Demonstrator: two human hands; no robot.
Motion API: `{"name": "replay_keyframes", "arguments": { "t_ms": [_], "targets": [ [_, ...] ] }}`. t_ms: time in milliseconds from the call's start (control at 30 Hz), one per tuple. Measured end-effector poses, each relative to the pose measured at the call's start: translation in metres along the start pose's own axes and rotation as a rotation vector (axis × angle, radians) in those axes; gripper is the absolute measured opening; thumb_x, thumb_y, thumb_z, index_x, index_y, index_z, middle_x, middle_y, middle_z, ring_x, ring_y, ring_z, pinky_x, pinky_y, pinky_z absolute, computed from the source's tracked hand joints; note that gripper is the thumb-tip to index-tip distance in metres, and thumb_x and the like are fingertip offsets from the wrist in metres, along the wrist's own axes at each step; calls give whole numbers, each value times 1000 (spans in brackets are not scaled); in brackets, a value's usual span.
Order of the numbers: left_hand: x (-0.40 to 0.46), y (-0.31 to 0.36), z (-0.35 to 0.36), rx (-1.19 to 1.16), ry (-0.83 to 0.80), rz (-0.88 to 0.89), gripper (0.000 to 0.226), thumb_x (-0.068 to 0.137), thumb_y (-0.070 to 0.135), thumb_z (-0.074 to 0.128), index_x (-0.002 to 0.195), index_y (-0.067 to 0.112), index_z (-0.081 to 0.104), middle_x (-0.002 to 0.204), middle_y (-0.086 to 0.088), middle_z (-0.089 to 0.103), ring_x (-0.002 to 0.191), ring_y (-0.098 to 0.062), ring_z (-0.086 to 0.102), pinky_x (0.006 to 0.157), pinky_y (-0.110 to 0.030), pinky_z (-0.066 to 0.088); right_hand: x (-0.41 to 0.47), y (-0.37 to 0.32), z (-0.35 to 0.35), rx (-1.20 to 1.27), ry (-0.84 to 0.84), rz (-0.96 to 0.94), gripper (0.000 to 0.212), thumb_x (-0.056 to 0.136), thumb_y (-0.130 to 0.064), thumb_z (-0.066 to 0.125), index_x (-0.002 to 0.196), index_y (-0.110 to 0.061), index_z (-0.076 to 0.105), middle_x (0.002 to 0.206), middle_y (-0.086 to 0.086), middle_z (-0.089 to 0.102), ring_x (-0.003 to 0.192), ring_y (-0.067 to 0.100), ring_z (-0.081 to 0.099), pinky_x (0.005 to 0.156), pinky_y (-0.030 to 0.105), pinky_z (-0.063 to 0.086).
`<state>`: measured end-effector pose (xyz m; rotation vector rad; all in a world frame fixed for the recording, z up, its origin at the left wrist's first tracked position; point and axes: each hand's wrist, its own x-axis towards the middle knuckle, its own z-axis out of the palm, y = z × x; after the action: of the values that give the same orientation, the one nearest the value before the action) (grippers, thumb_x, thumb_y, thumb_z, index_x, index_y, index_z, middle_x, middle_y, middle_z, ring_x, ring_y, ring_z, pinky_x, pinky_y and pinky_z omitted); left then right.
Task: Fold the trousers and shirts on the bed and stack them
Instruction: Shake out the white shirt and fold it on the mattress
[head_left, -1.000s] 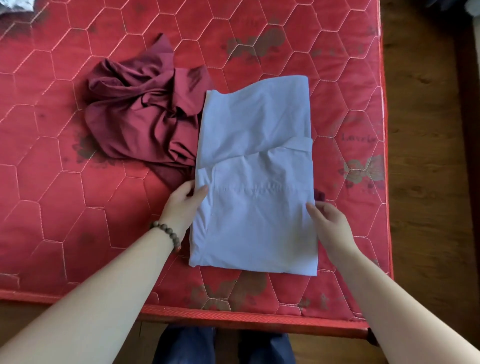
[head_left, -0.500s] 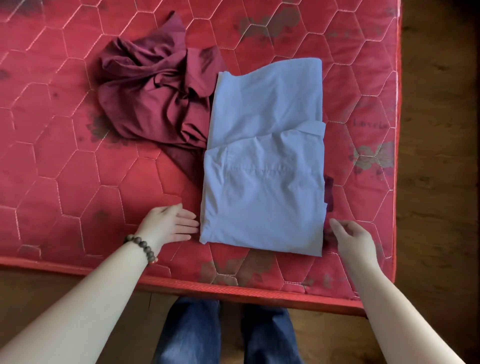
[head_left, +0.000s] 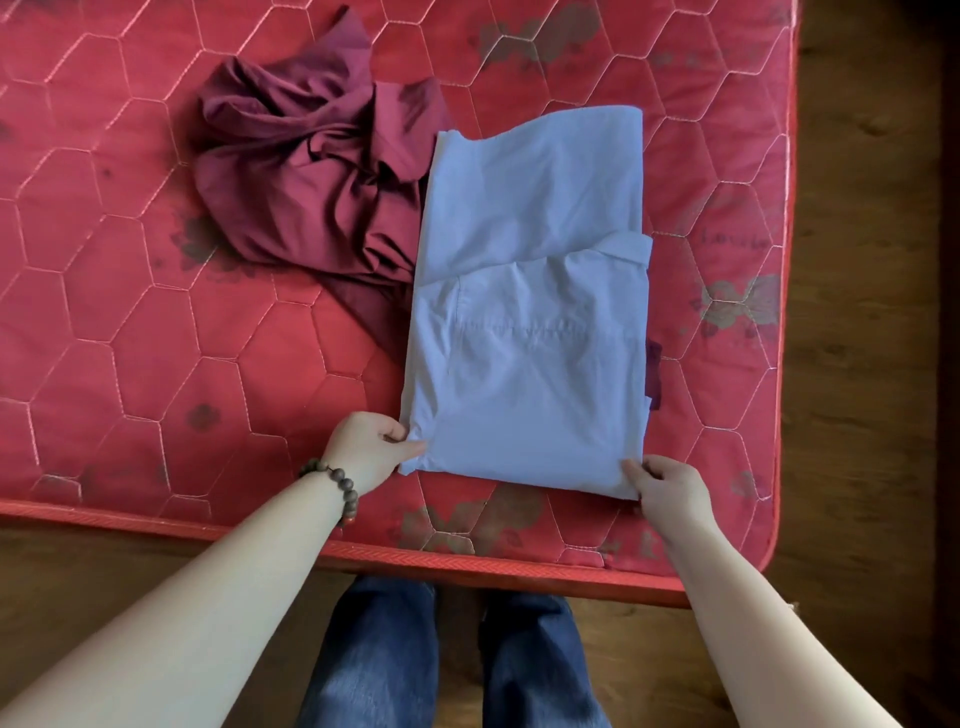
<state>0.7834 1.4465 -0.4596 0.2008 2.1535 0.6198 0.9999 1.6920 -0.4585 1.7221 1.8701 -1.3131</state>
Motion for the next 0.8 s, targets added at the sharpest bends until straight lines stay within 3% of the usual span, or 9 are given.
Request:
{"name": "replay_keyframes", "arguments": {
  "t_ms": [67,133,200,367,467,533,667,800],
  "targets": [
    [6,2,-2,-37,-18,-6,40,82,24,69,53,6,48,53,-1,40,52,-11,40,57,-27,42,2,-5,0,-123,35,-35,27,91,-16,56,66,-5,54,60,5,43,61,22,39,57,32,27],
    [12,11,-6,-244,16,-37,25,86,22,65,63,15,58,63,1,59,60,-13,58,68,-33,53,5,-18,-2,-129,121,-75,16,91,-21,57,76,-17,57,70,0,54,71,22,49,63,31,34],
    [21,25,-8,-497,34,-73,14,92,21,60,81,14,67,85,-6,71,78,-18,68,77,-37,57,12,-33,-5,-42,191,-108,6,90,-28,60,87,-22,59,83,-2,62,81,20,55,72,32,41],
    [33,52,-12,-876,-73,-219,20,101,23,46,102,14,64,89,-6,72,80,-19,69,70,-34,55,36,-59,-9,125,157,-113,13,86,-29,66,95,-20,65,84,-2,64,77,18,57,68,31,43],
    [33,56,-13,-815,-145,-181,20,101,13,44,114,15,59,100,-9,70,87,-22,68,72,-37,56,41,-62,-8,178,198,-132,8,81,-21,70,78,-24,64,67,-7,57,66,16,53,60,27,40],
    [34,57,-14,-756,-161,-140,25,99,4,44,115,16,59,109,-9,68,99,-25,65,85,-41,54,40,-62,-8,206,212,-143,16,81,-17,70,71,-26,62,62,-7,54,63,16,51,59,27,40],
    [33,60,-15,-630,-228,-92,20,93,4,56,103,16,67,103,-5,72,104,-20,66,90,-38,52,36,-60,-4,280,125,-147,10,84,-17,67,78,-24,66,74,2,65,71,21,59,71,41,54],
    [35,53,-17,-555,-138,-85,12,87,3,64,94,-5,69,102,-22,70,97,-29,66,94,-46,49,37,-60,-3,297,115,-112,6,87,-18,64,83,-22,65,84,10,67,75,24,60,77,48,55]
  ]
}}
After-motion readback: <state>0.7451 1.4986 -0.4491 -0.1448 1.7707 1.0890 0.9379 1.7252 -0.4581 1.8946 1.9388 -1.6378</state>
